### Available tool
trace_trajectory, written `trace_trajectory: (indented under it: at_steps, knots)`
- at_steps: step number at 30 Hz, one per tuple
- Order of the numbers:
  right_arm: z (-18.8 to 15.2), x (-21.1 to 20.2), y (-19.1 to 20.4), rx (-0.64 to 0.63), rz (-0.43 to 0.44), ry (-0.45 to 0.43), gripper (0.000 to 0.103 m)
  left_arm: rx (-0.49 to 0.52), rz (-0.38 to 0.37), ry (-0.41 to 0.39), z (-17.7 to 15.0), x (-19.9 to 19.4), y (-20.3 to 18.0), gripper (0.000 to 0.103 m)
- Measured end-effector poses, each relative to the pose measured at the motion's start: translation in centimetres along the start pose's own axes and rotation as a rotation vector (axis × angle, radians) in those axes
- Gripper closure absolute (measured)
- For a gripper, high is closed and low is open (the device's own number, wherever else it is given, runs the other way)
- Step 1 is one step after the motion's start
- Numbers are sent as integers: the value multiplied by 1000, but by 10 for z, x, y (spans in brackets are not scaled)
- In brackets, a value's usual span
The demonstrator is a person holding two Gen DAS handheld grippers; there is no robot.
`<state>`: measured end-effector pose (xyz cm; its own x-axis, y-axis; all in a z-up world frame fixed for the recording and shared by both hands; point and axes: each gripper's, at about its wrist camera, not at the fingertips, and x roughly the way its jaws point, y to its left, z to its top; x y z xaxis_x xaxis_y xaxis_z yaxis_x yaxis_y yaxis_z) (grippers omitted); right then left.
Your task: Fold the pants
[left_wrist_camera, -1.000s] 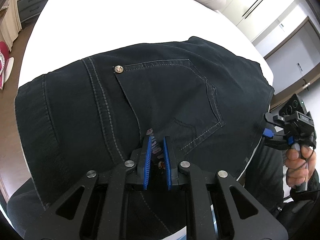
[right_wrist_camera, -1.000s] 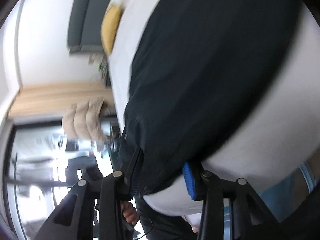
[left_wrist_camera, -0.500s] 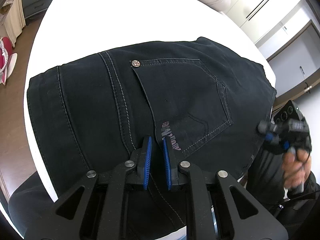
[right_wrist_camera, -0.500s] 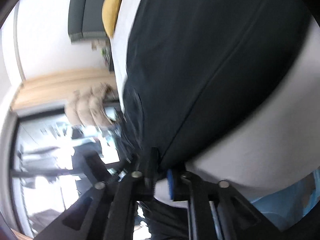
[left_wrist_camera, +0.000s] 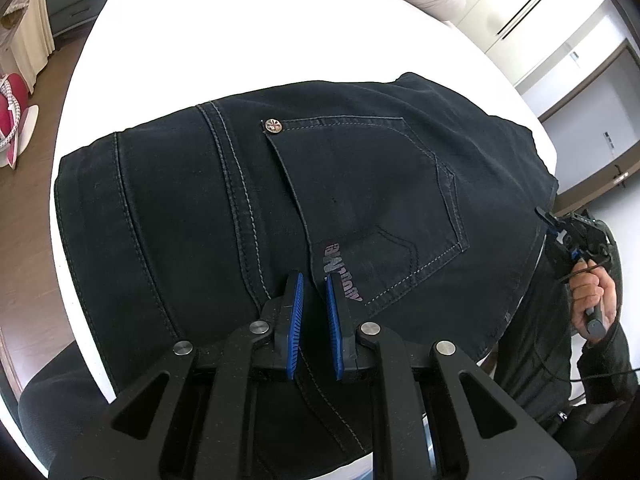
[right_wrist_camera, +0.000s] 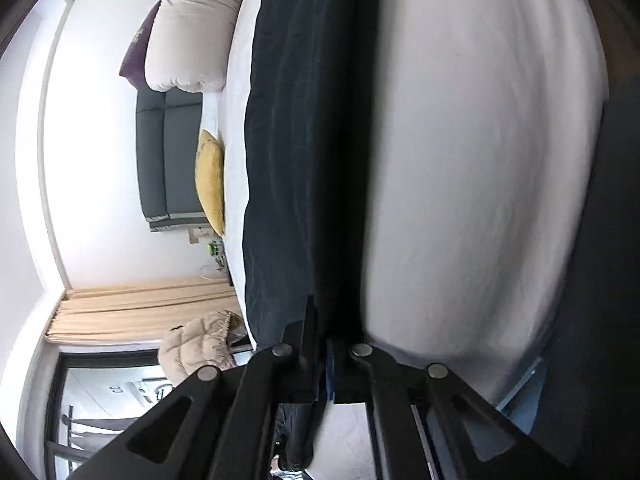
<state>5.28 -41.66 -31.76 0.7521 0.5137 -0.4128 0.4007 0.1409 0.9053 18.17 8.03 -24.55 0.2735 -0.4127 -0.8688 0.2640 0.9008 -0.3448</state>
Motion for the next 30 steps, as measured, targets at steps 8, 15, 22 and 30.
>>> trace_trajectory:
  at_steps: [8, 15, 22, 30]
  knots:
    - [41, -31, 3, -14, 13, -108, 96, 14, 30, 13, 4, 0, -8, 91]
    - [62, -51, -20, 30, 24, -170, 102, -1, 24, 7, 3, 2, -7, 91]
    - [102, -81, -12, 46, 9, -303, 95, -3, 24, 7, 3, 2, -7, 91]
    - [113, -149, 14, -4, -190, -500, 75, -40, 71, -36, 7, -21, -15, 91]
